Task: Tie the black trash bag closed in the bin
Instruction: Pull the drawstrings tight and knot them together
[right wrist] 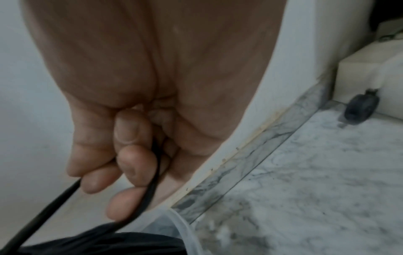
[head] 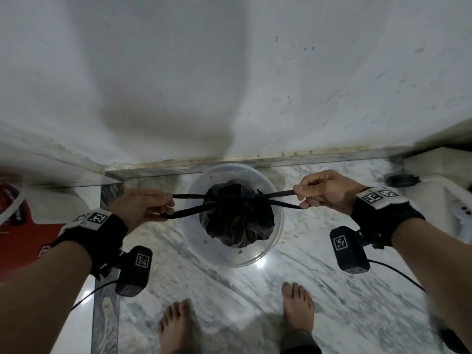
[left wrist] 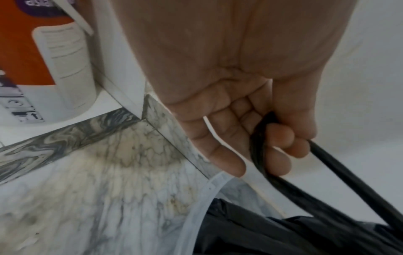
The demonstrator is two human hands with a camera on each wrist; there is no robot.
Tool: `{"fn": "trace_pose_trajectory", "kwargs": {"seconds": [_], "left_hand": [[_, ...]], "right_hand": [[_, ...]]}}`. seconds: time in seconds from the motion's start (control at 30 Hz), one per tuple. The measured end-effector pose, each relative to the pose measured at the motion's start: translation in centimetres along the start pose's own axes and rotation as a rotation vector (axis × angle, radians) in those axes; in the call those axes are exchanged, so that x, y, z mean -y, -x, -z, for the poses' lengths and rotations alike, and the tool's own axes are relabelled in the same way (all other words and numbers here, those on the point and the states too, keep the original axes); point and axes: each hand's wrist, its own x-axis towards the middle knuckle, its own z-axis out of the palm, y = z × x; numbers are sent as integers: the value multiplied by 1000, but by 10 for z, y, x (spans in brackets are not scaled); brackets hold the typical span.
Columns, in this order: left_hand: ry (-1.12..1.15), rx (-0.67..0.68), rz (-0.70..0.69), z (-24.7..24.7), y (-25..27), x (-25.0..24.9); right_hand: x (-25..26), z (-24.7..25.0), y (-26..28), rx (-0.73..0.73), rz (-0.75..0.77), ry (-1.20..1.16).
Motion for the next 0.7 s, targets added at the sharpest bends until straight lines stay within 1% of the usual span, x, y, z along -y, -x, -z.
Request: {"fn": "trace_pose_trajectory", "kwargs": {"seconds": [0.1, 0.13, 0.2, 0.23, 0.27, 0.3, 0.37, 0.4, 0.47, 0.53, 0.6, 0.67, 0.7], "left_hand": [[1, -56, -62, -14, 1, -18], [17, -53, -87, -19, 3, -29], [67, 16, -117, -27, 10, -52], [4, 69, -121, -29, 13, -63], [-190, 111, -112, -31, 15, -72], [-477, 141, -108, -34, 18, -80], [-1074, 178, -168, -39, 21, -92], [-1317, 197, -211, -42, 20, -94], [-1672, 183, -263, -48, 17, -96], [-1907, 131, -260, -49, 12, -95], [-2034, 25, -257, -48, 9, -93], [-1997, -102, -248, -49, 6, -92], [-1949, -150, -238, -50, 5, -92]], "right_hand": [[5, 4, 0, -93, 36, 24], [6, 6, -1, -124, 64, 52], [10, 9, -2, -152, 122, 172], [14, 8, -2, -161, 151, 275], [17, 6, -2, -171, 187, 394], [22, 2, -1, -181, 237, 517], [30, -9, -1, -193, 375, 707], [34, -14, 0, -190, 442, 760], [38, -22, 1, -178, 532, 842], [38, -28, 2, -169, 616, 917], [36, -36, 4, -144, 717, 999], [31, -41, 4, -135, 766, 1088], [29, -42, 4, -146, 754, 1124]]}}
